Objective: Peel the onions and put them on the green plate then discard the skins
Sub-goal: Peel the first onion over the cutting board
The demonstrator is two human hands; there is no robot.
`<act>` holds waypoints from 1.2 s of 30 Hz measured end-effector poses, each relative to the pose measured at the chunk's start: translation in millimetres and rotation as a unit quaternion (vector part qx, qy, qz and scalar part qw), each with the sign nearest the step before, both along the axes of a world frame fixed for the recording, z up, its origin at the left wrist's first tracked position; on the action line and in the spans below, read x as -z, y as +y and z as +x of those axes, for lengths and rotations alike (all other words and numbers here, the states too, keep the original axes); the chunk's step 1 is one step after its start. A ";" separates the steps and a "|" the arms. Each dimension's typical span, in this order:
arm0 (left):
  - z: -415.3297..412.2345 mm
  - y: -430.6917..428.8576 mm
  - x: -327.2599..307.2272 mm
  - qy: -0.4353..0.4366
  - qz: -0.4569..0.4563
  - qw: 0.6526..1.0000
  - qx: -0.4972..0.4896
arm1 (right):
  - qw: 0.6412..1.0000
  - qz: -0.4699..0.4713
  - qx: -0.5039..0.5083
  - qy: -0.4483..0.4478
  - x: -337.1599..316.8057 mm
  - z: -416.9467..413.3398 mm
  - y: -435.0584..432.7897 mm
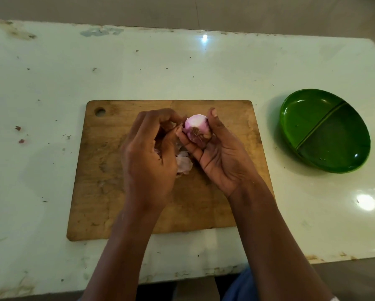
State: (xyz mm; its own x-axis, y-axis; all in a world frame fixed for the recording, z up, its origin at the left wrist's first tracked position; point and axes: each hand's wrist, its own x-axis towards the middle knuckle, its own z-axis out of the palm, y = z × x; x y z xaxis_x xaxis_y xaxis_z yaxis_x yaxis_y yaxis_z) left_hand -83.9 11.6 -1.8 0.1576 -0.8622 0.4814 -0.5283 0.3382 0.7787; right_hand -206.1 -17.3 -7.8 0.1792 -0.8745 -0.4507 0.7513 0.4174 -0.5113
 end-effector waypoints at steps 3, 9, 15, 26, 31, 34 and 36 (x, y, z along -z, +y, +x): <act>1.5 -0.8 1.4 -0.006 0.002 1.000 -0.006 | 1.000 0.013 0.013 -0.004 -0.6 0.4 -0.9; 1.9 -1.0 3.4 -0.025 0.025 0.999 -0.012 | 0.999 0.016 0.018 -0.032 5.1 -3.2 0.7; 1.1 -1.4 5.9 -0.016 0.044 0.999 0.006 | 0.998 0.031 0.009 -0.046 3.9 -4.0 1.1; -0.6 -0.6 2.6 -0.009 0.063 0.998 0.027 | 0.995 -0.028 -0.091 0.019 10.7 -3.7 1.4; -0.9 -0.3 3.1 -0.049 0.054 0.996 0.055 | 0.990 -0.053 -0.120 0.044 8.8 -4.3 3.6; -0.8 0.5 -1.8 -0.038 0.047 0.997 0.044 | 0.986 -0.066 -0.143 0.054 4.6 -3.8 3.9; -1.1 0.8 -4.7 -0.013 0.053 0.998 0.037 | 0.983 -0.070 -0.152 0.068 2.6 -2.7 3.8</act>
State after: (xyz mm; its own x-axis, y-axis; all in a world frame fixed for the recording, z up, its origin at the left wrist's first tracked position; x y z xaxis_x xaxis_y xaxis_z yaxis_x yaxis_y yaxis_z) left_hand -85.0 12.5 3.0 0.0799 -0.9171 0.3907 -0.5251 0.2944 0.7985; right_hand -208.7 -13.5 -10.4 0.3895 -0.8448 -0.3669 0.5233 0.5308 -0.6667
